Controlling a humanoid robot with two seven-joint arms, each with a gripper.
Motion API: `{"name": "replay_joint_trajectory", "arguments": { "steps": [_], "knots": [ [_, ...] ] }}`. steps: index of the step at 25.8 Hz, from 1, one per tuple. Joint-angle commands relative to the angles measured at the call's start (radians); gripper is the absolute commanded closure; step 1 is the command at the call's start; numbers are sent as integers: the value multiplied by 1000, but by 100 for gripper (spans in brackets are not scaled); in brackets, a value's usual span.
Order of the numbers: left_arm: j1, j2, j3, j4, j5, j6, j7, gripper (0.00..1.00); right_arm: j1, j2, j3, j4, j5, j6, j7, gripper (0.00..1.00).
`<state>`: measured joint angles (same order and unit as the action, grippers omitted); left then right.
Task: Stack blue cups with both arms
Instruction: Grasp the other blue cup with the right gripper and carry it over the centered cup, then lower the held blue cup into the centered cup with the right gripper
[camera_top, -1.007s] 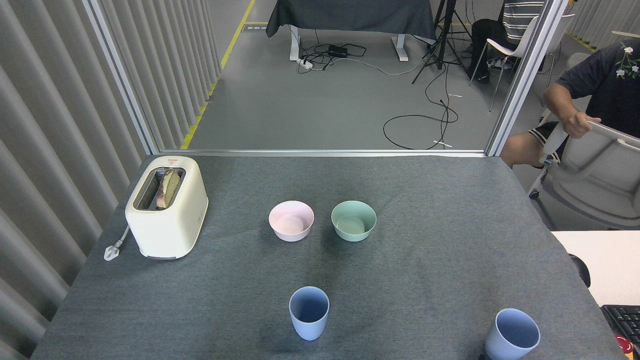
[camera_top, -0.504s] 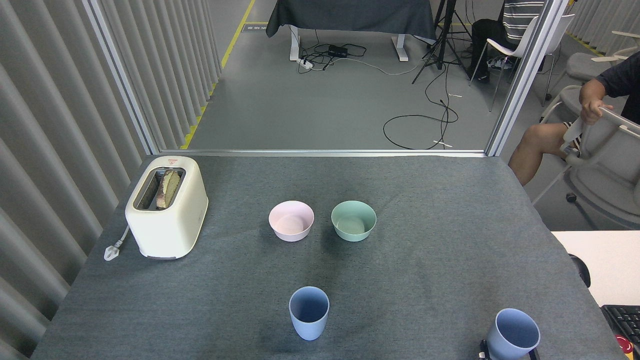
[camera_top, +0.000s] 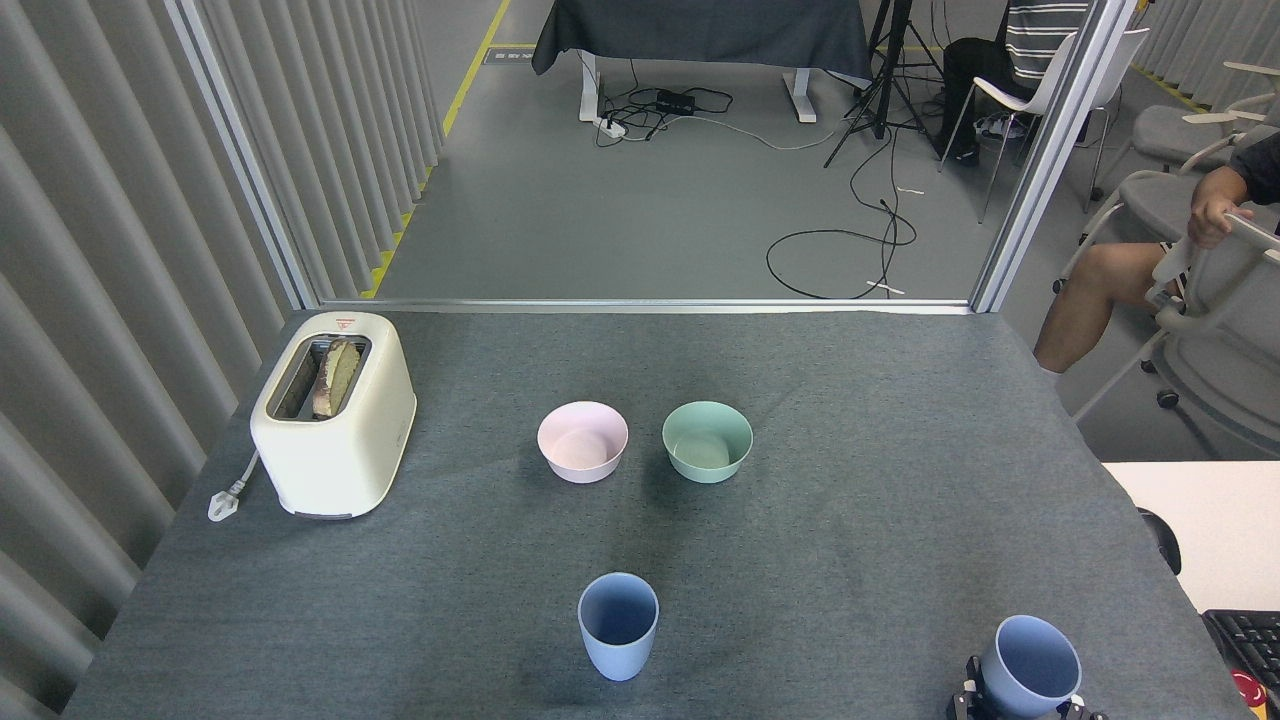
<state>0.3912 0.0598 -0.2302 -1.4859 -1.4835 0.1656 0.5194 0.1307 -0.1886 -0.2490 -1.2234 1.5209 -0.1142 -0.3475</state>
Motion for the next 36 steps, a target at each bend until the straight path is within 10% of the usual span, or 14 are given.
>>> {"name": "replay_joint_trajectory", "arguments": {
  "steps": [1,10,16,20,36],
  "knots": [
    [0,0,0,0,3,0,1,0,6,6,0,-21,1,-2,-15,40],
    [-3,-3,-3,0,6,0,1,0,-143,20,157,-133,36,41,93,41],
    [-3,-2,-3,1,6,0,7,0,-280,186,448,-125,170,123,179,41],
    [-3,-2,-3,1,6,0,11,0,-281,281,540,-131,266,120,186,40],
    [-3,-2,-1,4,14,0,13,0,-175,281,660,-139,285,122,185,37]
  ]
}}
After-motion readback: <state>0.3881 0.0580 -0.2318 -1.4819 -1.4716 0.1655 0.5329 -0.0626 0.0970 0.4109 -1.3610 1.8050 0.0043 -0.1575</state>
